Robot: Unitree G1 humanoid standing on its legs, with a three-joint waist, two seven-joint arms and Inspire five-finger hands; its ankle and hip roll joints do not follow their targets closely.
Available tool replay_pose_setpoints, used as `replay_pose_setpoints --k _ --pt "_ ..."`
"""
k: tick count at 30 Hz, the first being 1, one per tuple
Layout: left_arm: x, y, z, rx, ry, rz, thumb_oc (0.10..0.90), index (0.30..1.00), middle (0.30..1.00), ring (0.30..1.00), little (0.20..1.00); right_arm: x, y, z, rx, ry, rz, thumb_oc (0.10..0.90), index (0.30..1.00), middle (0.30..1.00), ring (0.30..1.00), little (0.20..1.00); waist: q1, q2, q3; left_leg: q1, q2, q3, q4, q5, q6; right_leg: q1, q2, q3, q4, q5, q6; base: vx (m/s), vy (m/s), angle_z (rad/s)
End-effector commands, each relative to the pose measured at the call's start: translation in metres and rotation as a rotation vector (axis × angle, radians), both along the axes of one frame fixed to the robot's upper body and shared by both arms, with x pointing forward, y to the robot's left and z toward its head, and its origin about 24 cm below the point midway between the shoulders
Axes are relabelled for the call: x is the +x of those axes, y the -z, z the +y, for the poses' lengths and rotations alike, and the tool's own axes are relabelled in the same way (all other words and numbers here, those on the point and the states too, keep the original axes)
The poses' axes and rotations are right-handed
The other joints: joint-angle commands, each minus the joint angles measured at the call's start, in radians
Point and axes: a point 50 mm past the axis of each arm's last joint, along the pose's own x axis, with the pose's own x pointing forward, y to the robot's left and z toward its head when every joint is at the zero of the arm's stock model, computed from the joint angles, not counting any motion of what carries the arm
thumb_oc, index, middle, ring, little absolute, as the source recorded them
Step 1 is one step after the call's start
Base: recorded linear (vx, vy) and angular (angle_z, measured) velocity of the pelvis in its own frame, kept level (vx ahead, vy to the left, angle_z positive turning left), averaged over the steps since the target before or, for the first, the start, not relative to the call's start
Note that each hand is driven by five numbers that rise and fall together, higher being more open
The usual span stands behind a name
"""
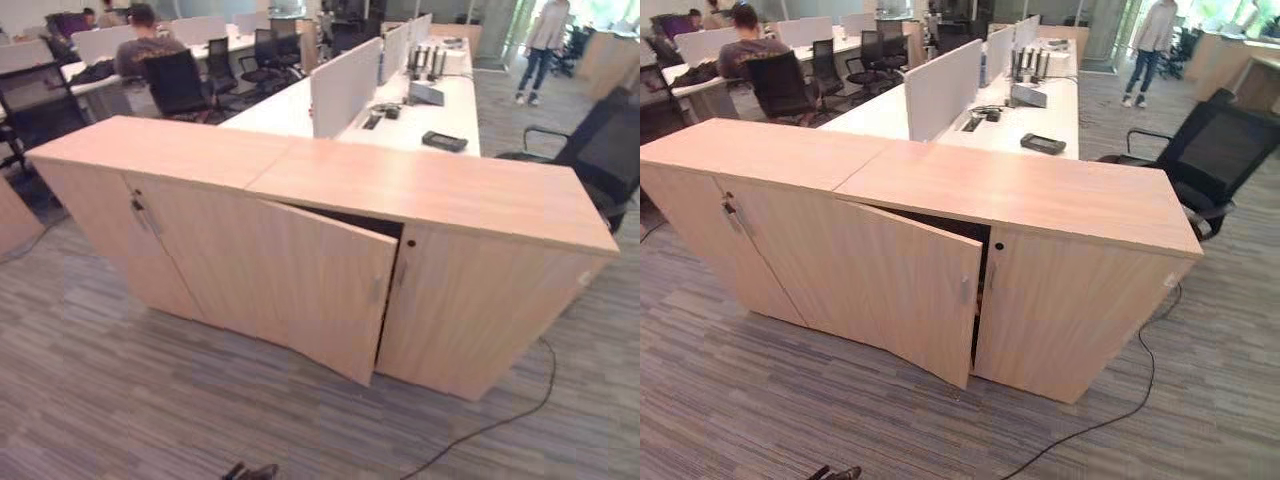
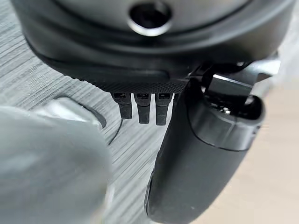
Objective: Put the empty folder in the office cabinet
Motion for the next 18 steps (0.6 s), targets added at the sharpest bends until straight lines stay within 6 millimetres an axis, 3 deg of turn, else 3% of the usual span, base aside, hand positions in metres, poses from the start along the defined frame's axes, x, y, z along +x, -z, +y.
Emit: replay_pose_setpoints --k 1,3,6,8,18 --pt "0.016 -0.006 0.014 0.09 0.098 -0.04 0.8 0.9 0.9 0.9 0.9 0.029 -0.004 0.008 0.001 -0.061 -0.069 0.8 0.9 0.9 0.9 0.9 0.038 -0.026 0.04 -0.048 -0.076 -0.061 -0.059 0.037 0.053 0.086 0.076 0.018 0.023 -0.128 0.029 0.09 0.041 -1.17" --pt "0.005 -0.004 0.017 0.116 0.112 0.002 0.8 0.9 0.9 0.9 0.9 0.027 -0.003 0.01 0.007 -0.067 -0.063 0.8 0.9 0.9 0.9 0.9 0.044 -0.015 0.03 0.0 -0.058 -0.089 -0.139 0.053 0.057 0.094 0.093 0.042 0.016 -0.127 0.03 0.09 0.068 -0.75" --pt "-0.008 -0.002 0.015 0.129 0.163 0.049 0.8 0.9 0.9 0.9 0.9 0.024 -0.002 0.011 0.011 -0.048 -0.058 0.8 0.9 0.9 0.9 0.9 0.038 -0.008 0.002 0.05 -0.033 -0.077 -0.216 0.074 0.062 0.104 0.099 0.04 -0.009 -0.12 0.034 0.1 0.091 -0.55" --pt "-0.025 0.001 0.012 0.13 0.234 0.104 0.8 0.9 0.9 0.9 0.9 0.019 0.0 0.014 0.027 -0.004 -0.059 0.8 0.9 0.9 0.9 0.9 0.027 -0.002 -0.035 0.12 -0.008 -0.058 -0.33 0.104 0.068 0.114 0.108 0.048 -0.055 -0.1 0.045 0.11 0.104 -0.15" --pt "-0.034 0.003 0.009 0.134 0.297 0.128 0.8 0.9 0.9 0.9 0.9 -0.011 0.006 0.017 0.05 0.099 0.012 0.8 0.9 0.9 0.9 0.9 0.004 0.009 -0.072 0.184 -0.02 -0.007 -0.343 0.06 0.1 0.156 0.071 0.066 -0.093 -0.079 0.085 0.04 0.092 -0.07"
